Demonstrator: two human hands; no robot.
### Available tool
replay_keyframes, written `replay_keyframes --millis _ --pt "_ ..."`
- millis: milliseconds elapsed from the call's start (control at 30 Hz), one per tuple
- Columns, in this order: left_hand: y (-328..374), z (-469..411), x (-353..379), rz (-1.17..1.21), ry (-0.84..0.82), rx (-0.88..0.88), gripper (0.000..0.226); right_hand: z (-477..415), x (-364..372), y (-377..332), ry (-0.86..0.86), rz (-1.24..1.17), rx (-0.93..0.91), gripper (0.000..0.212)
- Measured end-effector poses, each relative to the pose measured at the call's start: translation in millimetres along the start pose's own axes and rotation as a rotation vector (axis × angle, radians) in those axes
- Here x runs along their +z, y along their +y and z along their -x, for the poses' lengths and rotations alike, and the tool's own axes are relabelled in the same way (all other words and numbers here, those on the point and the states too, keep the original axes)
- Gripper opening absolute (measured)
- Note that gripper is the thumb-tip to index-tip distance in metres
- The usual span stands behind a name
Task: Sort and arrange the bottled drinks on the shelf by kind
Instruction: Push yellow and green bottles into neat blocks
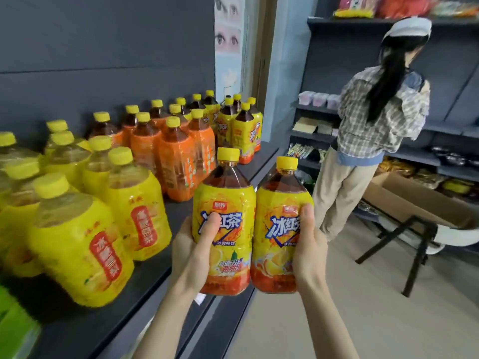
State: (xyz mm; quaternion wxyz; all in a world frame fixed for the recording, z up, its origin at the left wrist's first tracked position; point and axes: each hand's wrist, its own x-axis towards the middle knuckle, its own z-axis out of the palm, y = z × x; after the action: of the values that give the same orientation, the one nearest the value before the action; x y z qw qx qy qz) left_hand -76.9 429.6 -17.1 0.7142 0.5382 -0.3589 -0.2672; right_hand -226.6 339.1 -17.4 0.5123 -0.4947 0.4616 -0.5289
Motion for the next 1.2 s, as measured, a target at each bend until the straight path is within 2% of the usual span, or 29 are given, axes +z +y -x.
replay_keyframes --millis 167,300,433,567,633,867,1000,1100,1200 --pt "-33.5 -70.1 53.7 0.004 0.074 0.009 0.049 -105.1 3.1 7.9 -0.071 0.016 -0.038 0.070" --pt "-50.6 -120.4 101.6 0.008 0.190 0.024 0.044 -186.8 6.2 4.4 -0.155 0.077 -0.071 0.082" --pt "-66.3 -163.1 133.6 -0.005 0.317 0.031 0.045 -259.7 20.5 4.8 -0.276 0.091 -0.073 0.081" --pt "-78.5 -204.8 148.5 -0.069 0.438 0.054 0.066 -312.4 45.1 12.9 -0.375 0.057 -0.059 0.070" --pt "-85.4 -227.5 154.3 -0.098 0.479 0.076 0.069 -338.8 60.5 17.1 -0.415 0.048 -0.058 0.072" --pt "-118.7 -307.6 168.6 -0.146 0.655 0.089 0.066 -422.1 107.3 30.6 -0.523 0.043 -0.104 0.085" --pt "-136.3 -332.3 177.3 -0.239 0.729 0.125 0.055 -455.1 126.3 39.2 -0.583 -0.016 -0.084 0.089" --pt "-145.9 -342.6 186.5 -0.274 0.818 0.164 0.045 -475.6 138.0 44.6 -0.654 -0.014 -0.144 0.085" --pt "-156.6 -348.0 197.7 -0.279 0.928 0.171 0.036 -490.2 146.4 51.0 -0.770 -0.016 -0.177 0.070"
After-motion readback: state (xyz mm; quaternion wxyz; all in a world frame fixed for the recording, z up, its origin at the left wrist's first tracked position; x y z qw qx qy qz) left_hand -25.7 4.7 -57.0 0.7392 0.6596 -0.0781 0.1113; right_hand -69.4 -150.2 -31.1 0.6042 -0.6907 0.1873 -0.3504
